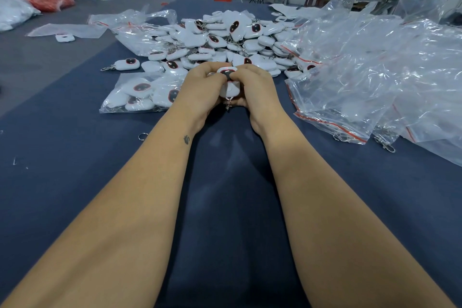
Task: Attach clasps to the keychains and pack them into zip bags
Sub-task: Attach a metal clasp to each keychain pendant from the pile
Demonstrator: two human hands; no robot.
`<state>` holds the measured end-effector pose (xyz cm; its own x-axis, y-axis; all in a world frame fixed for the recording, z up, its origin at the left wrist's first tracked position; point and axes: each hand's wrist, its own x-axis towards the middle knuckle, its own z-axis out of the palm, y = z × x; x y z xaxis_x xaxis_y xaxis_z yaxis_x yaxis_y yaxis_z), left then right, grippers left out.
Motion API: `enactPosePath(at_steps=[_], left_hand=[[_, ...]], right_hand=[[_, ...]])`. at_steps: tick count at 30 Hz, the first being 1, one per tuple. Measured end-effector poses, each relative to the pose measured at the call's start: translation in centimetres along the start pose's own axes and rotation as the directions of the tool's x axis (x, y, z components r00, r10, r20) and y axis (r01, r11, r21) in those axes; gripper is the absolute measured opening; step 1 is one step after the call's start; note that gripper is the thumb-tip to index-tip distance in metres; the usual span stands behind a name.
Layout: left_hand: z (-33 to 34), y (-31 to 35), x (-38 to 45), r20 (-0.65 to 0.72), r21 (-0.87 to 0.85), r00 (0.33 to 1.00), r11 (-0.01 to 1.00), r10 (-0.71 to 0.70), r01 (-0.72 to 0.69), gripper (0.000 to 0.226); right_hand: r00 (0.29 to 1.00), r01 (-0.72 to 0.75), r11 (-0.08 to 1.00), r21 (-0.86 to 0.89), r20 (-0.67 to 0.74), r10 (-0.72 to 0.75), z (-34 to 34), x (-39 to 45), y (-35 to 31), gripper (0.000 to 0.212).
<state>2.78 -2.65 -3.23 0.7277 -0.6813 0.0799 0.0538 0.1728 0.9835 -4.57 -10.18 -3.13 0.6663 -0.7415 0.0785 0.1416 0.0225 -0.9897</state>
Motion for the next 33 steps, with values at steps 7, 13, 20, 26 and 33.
enactPosePath(at_steps=[7,13,20,26,33], left_hand=[[0.1,-0.4,0.0,0.004,0.082,1.0,0.996,0.018,-0.018,0.031],[0.5,0.0,-0.1,-0.028,0.118,0.998,0.992,0.049,-0.046,0.021],[-0.2,1.5,-0.9,-0.216,0.54,0.887,0.807,0.407,-0.239,0.019],[-2.1,1.2,-0.5,-0.176,0.979,0.912,0.165,0.37,0.122,0.037],[-2.3,1.1,-0.6,-0.14,0.98,0.936,0.181,0.322,0.084,0.021]], right_hand=[[1.0,-0.01,0.999,-0.036,0.006,0.01,0.1,0.1,-0.1,0.015],[0.998,0.053,0.993,-0.107,0.028,-0.05,0.1,0.0,0.3,0.021],[0.994,0.075,0.997,0.015,-0.077,-0.074,0.1,0.0,0.5,0.019],[0.995,0.03,0.999,0.014,-0.099,-0.029,0.2,-0.3,0.2,0.024],[0.991,0.013,1.0,-0.013,-0.134,-0.015,0.1,-0.2,0.2,0.021]])
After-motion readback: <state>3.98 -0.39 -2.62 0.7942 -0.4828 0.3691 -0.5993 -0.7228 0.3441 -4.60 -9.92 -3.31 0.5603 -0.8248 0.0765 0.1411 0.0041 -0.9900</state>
